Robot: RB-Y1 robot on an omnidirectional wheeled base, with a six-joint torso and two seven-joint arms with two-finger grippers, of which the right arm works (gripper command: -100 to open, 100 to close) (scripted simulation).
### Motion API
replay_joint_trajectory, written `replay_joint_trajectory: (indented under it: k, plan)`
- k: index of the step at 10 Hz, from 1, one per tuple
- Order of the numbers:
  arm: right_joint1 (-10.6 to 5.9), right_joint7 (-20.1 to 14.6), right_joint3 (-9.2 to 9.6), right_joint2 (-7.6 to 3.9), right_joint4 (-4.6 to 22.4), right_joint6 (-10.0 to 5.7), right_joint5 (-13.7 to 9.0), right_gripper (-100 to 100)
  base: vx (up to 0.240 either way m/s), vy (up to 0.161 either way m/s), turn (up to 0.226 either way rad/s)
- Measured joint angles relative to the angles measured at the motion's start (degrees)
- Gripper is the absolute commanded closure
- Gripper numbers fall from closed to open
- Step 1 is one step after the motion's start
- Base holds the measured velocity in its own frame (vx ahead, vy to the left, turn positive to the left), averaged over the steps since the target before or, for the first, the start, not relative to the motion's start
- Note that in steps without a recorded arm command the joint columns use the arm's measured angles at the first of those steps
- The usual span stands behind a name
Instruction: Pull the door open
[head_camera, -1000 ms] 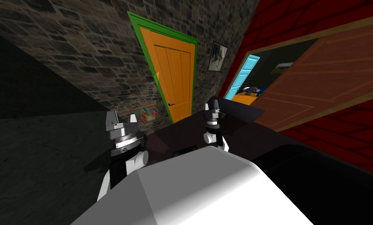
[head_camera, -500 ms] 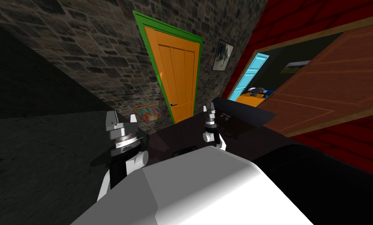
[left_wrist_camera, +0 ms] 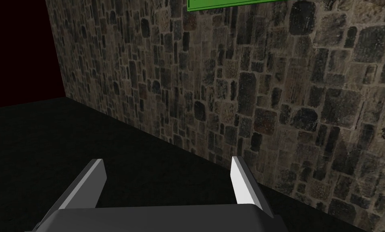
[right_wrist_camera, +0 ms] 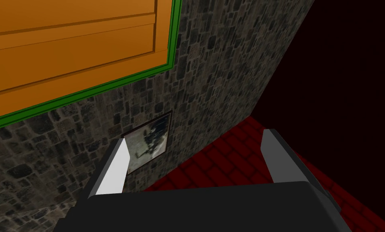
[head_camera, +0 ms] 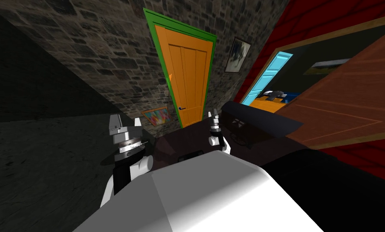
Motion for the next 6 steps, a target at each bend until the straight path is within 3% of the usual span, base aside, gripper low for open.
replay_joint_trajectory:
  k: [6]
  plan:
    - [-2.92, -0.7, -1.38, -1.02, 8.0, -0.81, 0.0, -100, 0.072, 0.02, 0.071]
